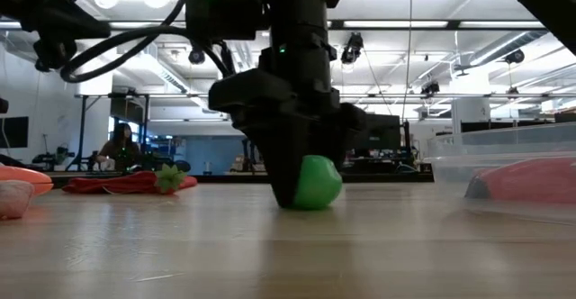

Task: Pick and placing Produce into tupperware
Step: Put the green pear into the transparent bin

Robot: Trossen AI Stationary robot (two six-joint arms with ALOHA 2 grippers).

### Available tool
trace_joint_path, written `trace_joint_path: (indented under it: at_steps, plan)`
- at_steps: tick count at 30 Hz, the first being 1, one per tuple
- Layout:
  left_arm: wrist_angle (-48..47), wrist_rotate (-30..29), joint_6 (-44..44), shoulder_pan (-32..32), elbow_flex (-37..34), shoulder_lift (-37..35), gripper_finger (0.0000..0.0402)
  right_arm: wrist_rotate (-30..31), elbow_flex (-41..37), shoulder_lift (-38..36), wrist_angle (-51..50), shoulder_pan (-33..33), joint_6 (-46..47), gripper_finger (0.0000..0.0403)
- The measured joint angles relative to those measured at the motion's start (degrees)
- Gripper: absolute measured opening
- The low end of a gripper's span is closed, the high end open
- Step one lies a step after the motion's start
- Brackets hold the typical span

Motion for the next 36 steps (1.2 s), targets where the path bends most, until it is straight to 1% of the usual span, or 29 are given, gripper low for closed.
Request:
trace_joint_path:
  at_steps: [2,5,16,19,21,23,26,30,31,34,36]
  plan:
    - [0.0,0.0,0.0,0.0,0.0,0.0,0.0000,-0.1,-0.1,0.0,-0.5,0.0,-0.4,0.0296]
    - [0.0,0.0,0.0,0.0,0.0,0.0,0.0000,-0.1,-0.2,0.0,-1.2,0.0,-0.5,0.0285]
    - [0.0,0.0,0.0,0.0,0.0,0.0,0.0000,0.3,-0.2,-0.6,-4.1,-0.1,-0.4,0.0208]
    - [0.0,0.0,0.0,0.0,0.0,0.0,0.0000,0.3,0.5,-2.1,-5.7,-0.1,0.3,0.0207]
    - [0.0,0.0,0.0,0.0,0.0,0.0,0.0000,0.4,1.0,-4.2,-6.3,0.1,1.4,0.0216]
    - [0.0,0.0,0.0,0.0,0.0,0.0,0.0000,1.3,1.3,-6.8,-7.7,0.6,3.6,0.0228]
    - [0.0,0.0,0.1,0.0,0.0,0.0,0.0000,4.6,1.0,-11.7,-11.6,1.7,8.2,0.0242]
    - [0.0,0.0,0.4,0.0,0.0,0.0,0.0000,7.1,0.1,-17.9,-21.1,3.9,16.2,0.0245]
    - [0.0,0.0,0.5,0.0,0.0,0.0,0.0000,7.4,-0.7,-19.2,-21.5,4.5,18.0,0.0243]
    - [0.0,0.0,0.5,0.0,0.0,0.0,0.0000,6.7,-5.0,-23.8,-21.1,6.6,24.1,0.0238]
    - [0.0,0.0,0.5,0.0,0.0,0.0,0.0000,3.7,-9.0,-26.6,-21.0,8.0,28.1,0.0236]
